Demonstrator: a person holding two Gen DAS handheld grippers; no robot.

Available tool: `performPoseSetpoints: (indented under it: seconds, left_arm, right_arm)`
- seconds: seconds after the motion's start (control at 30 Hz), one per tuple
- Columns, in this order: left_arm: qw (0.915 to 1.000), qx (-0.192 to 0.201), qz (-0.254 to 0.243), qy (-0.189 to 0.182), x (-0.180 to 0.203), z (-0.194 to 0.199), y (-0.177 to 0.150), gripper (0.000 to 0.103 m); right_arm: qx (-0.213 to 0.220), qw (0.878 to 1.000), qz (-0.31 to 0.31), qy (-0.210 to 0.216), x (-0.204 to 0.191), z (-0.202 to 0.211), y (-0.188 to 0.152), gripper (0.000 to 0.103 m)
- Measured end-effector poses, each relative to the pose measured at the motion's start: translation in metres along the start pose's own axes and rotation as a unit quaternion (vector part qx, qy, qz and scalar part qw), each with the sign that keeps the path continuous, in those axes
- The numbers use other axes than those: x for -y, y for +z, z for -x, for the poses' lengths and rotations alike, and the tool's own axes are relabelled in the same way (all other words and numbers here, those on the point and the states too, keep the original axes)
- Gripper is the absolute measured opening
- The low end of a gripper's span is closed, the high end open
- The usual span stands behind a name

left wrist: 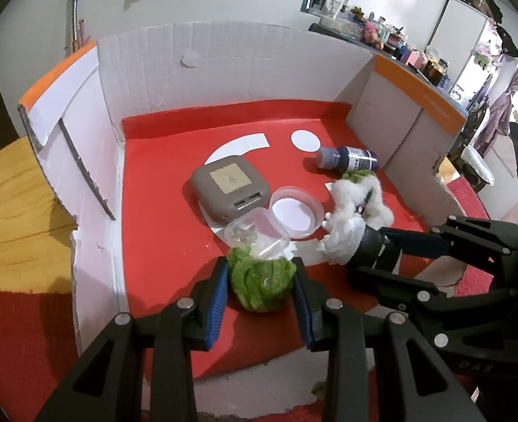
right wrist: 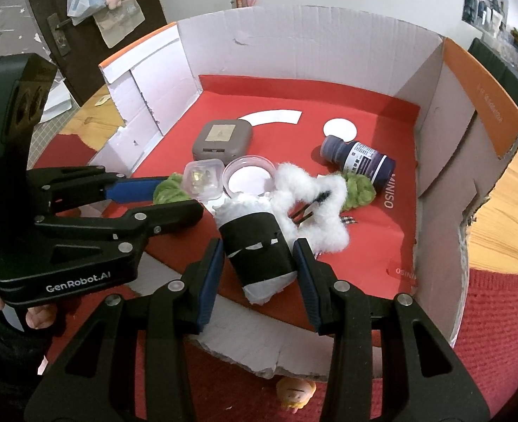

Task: Organize objects
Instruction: 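Lower the green ball with the left gripper while the right gripper lowers the roll onto the star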

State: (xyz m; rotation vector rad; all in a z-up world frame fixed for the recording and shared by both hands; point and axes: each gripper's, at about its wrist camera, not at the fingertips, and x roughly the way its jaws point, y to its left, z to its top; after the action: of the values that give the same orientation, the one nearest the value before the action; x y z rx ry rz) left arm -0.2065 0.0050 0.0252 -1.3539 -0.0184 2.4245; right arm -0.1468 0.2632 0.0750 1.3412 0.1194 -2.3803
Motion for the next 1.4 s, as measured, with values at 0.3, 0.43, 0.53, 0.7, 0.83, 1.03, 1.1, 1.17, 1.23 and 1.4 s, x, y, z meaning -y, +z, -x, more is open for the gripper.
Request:
performPoseSetpoints:
  seconds: [0.3,0.43,0.53,0.7,0.83,1.03,1.1,1.17,1.23,1.4]
  left_arm:
    - [1.0,0.003,0.001,0.004,-0.002,-0.004,0.005,0.036]
    - [1.0,0.006,0.001,0.007,-0.003,-0.006,0.008,0.036]
    - [0.9999,0.008,0.001,0.009,-0.003,-0.007,0.01,0.036]
    - [0.9998,0.011,0.001,0.013,-0.003,-0.009,0.013,0.036]
    - [0.9998,0.013,0.002,0.016,-0.004,-0.011,0.015,0.036]
    - [0.9997,0.014,0.004,0.018,-0.006,-0.011,0.015,0.036]
    - [0.9997,0.014,0.004,0.018,-0.006,-0.011,0.015,0.036]
    - [0.9997,0.014,0.004,0.018,-0.006,-0.011,0.015,0.036]
    - [0.9997,0.014,0.003,0.018,-0.006,-0.012,0.015,0.036]
    - [0.9997,0.013,0.001,0.02,-0.006,-0.014,0.016,0.036]
  right_arm:
    - [0.004,1.0,-0.01,-0.002,0.007,-0.005,0.004,0.039]
    - [0.006,1.0,-0.013,-0.005,0.009,-0.007,0.006,0.039]
    - [0.007,1.0,-0.016,-0.006,0.011,-0.009,0.008,0.039]
    - [0.009,1.0,-0.022,-0.008,0.014,-0.01,0.01,0.039]
    - [0.011,0.999,-0.028,-0.011,0.018,-0.011,0.011,0.039]
    - [0.011,0.999,-0.031,-0.011,0.019,-0.012,0.012,0.039]
    - [0.011,0.999,-0.032,-0.011,0.019,-0.011,0.012,0.039]
    - [0.012,0.999,-0.033,-0.01,0.019,-0.011,0.012,0.039]
    - [0.012,0.999,-0.033,-0.01,0.019,-0.011,0.012,0.039]
    - [0.012,0.999,-0.034,-0.01,0.019,-0.011,0.012,0.039]
